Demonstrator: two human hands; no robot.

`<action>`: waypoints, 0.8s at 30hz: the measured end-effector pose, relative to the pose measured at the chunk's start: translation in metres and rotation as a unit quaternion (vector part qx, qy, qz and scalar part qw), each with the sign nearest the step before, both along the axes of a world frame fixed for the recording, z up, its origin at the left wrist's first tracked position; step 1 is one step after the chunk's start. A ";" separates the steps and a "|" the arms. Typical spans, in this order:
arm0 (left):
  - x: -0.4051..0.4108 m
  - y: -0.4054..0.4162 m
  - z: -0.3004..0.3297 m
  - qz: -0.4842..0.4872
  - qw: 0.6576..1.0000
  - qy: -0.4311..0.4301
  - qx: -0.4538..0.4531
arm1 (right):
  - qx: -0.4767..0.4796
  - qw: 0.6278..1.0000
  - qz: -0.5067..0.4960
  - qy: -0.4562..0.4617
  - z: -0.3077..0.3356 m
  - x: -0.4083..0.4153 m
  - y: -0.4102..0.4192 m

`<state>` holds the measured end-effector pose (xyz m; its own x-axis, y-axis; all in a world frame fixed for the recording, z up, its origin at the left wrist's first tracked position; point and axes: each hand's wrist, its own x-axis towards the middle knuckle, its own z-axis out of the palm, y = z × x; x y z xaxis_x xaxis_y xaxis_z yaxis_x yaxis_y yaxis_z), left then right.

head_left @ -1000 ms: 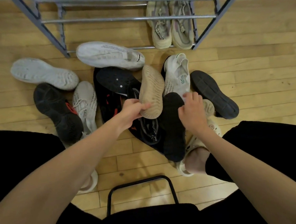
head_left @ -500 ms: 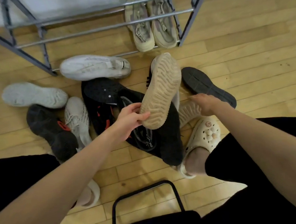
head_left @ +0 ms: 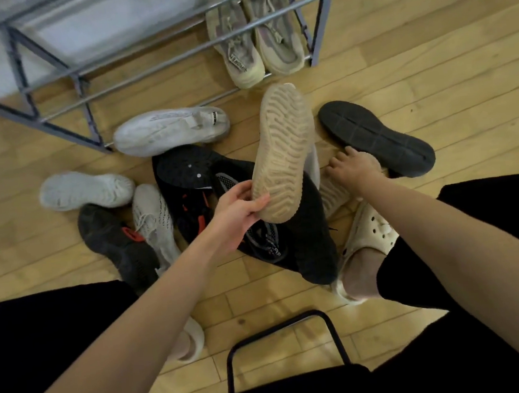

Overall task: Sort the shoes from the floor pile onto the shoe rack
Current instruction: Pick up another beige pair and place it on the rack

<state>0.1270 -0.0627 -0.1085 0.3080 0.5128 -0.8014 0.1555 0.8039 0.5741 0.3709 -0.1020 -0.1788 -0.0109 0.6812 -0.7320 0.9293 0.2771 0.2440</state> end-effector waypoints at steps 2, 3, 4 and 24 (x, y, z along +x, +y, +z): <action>-0.002 -0.004 0.004 0.006 1.000 0.000 0.002 | -0.034 0.999 -0.004 -0.016 0.013 -0.001 0.003; -0.002 -0.005 0.007 0.007 1.000 0.002 0.005 | -0.050 0.998 -0.008 -0.023 0.020 -0.001 0.006; -0.003 -0.005 0.009 0.009 1.000 0.002 0.008 | -0.062 0.998 -0.011 -0.031 0.030 -0.002 0.010; -0.064 0.007 0.092 0.126 0.981 0.075 0.130 | 0.165 0.876 -0.398 0.216 0.240 -0.049 -0.002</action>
